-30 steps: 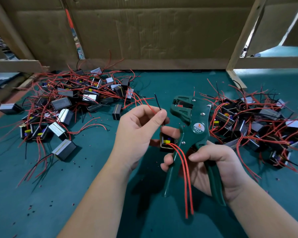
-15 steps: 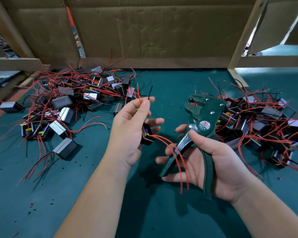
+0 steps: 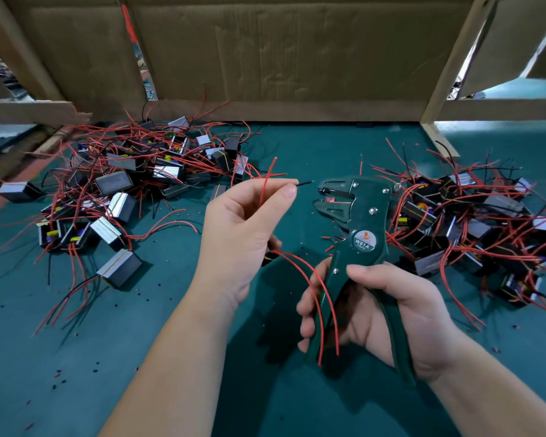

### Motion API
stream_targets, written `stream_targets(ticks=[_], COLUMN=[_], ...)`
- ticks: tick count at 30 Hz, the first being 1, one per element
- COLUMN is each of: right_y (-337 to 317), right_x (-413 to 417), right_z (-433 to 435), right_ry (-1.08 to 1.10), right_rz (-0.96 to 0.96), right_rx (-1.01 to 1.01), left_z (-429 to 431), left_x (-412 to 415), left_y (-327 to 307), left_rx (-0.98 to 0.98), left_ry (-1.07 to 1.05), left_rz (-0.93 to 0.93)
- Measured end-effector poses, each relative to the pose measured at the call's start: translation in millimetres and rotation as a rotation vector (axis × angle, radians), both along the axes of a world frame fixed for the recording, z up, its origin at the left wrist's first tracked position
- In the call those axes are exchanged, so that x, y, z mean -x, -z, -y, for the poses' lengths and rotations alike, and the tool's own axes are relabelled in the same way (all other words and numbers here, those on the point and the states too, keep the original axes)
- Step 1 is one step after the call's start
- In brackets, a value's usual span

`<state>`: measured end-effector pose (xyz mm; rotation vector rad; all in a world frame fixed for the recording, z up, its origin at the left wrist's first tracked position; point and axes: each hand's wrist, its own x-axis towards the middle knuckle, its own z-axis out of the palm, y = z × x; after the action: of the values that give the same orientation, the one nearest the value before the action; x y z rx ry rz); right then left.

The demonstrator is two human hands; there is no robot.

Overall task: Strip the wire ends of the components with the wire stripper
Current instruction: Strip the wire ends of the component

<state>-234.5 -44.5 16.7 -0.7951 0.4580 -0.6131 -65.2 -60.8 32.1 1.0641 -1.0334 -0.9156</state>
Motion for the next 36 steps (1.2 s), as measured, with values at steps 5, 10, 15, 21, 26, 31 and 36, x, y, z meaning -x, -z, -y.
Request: stream_targets(ticks=[5, 10, 15, 21, 26, 31, 36], right_y=[-2.6, -2.9, -2.5, -4.7, -2.9, -2.4, -3.3], right_x=[2.3, 3.3, 1.9, 3.9, 3.0, 4.3, 3.4], right_z=[-1.4, -1.6, -2.3, -1.2, -1.8, -2.3, -2.1], right_ry=[-0.076, -0.093, -0.031, -0.022, -0.016, -0.001, 0.014], right_rz=[0.034, 0.032, -0.009, -0.001, -0.052, -0.120, -0.143], right_rx=[0.008, 0.020, 0.078, 0.078, 0.091, 0.108, 0.090], left_z=[-2.2, -3.9, -3.9, -4.5, -5.6, -5.8, -5.3], left_x=[0.3, -1.5, -3.0, -1.6, 0.4, -0.5, -1.0], left_y=[-3.2, -5.3, -7.1, -9.1, -8.4, -9.1, -8.2], left_rx=[0.031, 0.006, 0.037, 0.024, 0.027, 0.023, 0.020], left_ry=[0.032, 0.061, 0.047, 0.036, 0.058, 0.058, 0.073], left_rz=[0.024, 0.026, 0.083, 0.126, 0.122, 0.148, 0.164])
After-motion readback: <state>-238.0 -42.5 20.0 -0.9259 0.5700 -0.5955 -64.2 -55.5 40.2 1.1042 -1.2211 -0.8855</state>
